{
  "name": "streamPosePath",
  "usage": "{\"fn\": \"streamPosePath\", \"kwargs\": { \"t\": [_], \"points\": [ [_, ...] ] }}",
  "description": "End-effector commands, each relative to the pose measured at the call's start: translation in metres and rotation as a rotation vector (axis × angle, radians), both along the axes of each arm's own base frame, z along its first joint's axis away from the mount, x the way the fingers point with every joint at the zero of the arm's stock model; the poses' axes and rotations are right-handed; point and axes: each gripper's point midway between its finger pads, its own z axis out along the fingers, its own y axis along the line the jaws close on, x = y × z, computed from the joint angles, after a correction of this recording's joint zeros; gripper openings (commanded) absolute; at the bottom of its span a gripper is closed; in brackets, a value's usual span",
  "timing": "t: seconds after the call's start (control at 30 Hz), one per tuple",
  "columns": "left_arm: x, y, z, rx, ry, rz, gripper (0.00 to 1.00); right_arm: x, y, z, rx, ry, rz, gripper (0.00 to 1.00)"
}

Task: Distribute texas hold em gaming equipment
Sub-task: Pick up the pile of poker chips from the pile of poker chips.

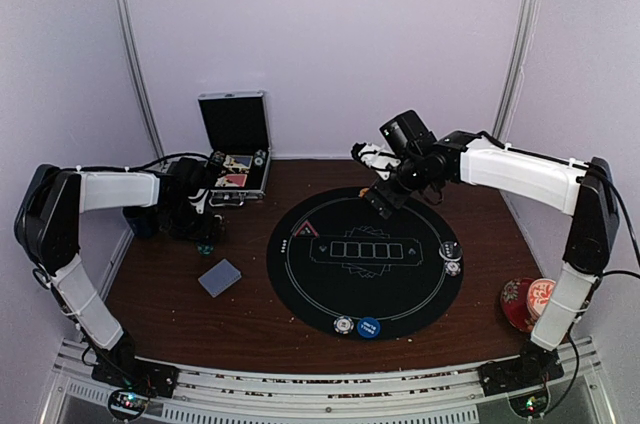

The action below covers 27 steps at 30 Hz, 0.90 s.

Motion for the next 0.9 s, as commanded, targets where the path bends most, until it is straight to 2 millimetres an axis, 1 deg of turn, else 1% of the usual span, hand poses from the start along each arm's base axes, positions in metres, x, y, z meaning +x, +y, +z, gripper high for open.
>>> {"fn": "streamPosePath", "kwargs": {
  "t": [0.0,0.37,0.6,0.77,0.87],
  "points": [
    [0.005,-0.002,0.003,-0.033,-0.024,0.007,0.72,0.000,0.001,-0.006,-0.021,-0.007,-0.001,1.00],
    [0.005,0.001,0.005,-0.027,-0.029,0.020,0.64,0.000,0.000,-0.006,-0.024,-0.009,-0.005,1.00],
    [0.005,0.004,0.005,-0.019,-0.030,0.028,0.56,0.000,0.000,-0.007,-0.024,-0.007,-0.007,1.00],
    [0.005,0.007,0.006,-0.011,-0.033,0.036,0.54,0.000,0.000,-0.008,-0.026,-0.005,-0.007,1.00],
    [0.005,0.009,0.006,-0.007,-0.033,0.040,0.50,0.000,0.000,-0.008,-0.025,-0.006,-0.007,1.00]
  ]
}}
